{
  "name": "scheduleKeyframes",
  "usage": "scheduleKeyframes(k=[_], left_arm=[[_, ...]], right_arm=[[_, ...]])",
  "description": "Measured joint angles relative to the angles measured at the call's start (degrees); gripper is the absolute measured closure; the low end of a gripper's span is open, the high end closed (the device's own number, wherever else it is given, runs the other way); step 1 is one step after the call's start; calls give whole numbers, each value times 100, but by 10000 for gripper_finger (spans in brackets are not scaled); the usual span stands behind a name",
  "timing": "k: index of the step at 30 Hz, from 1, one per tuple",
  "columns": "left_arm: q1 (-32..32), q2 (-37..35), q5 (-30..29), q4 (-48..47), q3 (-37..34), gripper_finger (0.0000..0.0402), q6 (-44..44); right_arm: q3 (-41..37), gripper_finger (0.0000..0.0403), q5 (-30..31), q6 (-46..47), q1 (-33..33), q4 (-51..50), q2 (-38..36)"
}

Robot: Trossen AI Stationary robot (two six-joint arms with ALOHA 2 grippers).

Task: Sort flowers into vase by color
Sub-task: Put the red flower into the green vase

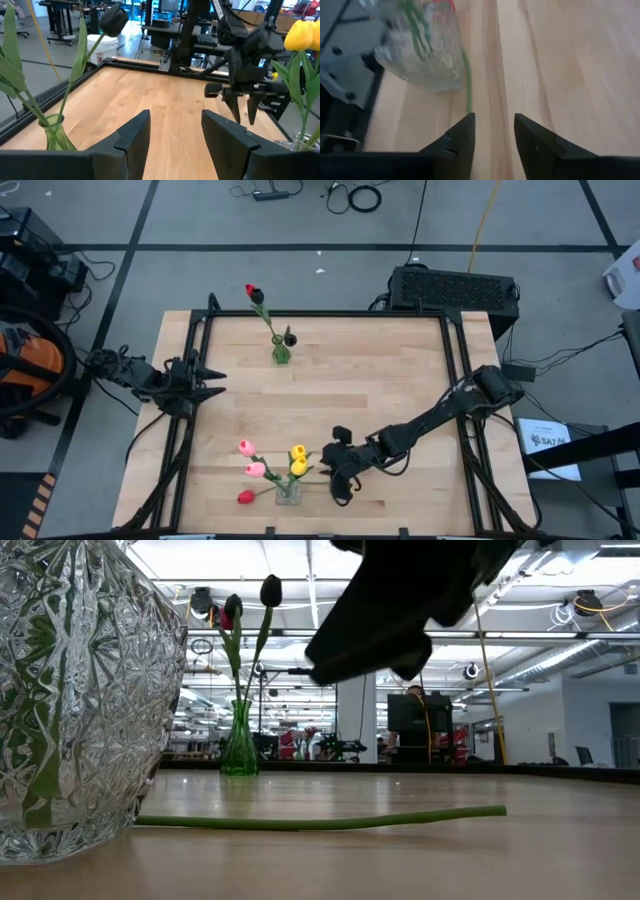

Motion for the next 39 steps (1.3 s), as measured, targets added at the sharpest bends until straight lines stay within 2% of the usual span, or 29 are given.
scheduleKeyframes(k=[10, 14, 20, 25, 31, 35, 39], left_arm=[[0, 0, -4, -1, 0, 217, 3], [0, -2, -7, -1, 0, 217, 0], [-1, 0, -7, -25, 0, 217, 3], [-1, -2, -7, -58, 0, 217, 3], [-1, -2, -7, -112, 0, 217, 0], [0, -2, -7, -118, 0, 217, 3], [-1, -2, -7, -121, 0, 217, 3]], right_arm=[[994, 228, -84, -427, 17, -16, 1146], [1393, 228, -423, -431, 39, -103, 1555], [1614, 238, -409, -386, 118, -277, 1955], [1652, 277, -320, -55, 157, -757, 2053], [1650, 389, -42, 236, 131, -929, 2135], [1648, 395, 159, 763, 22, -990, 2142], [1643, 400, 75, 1110, -136, -1065, 2139]])
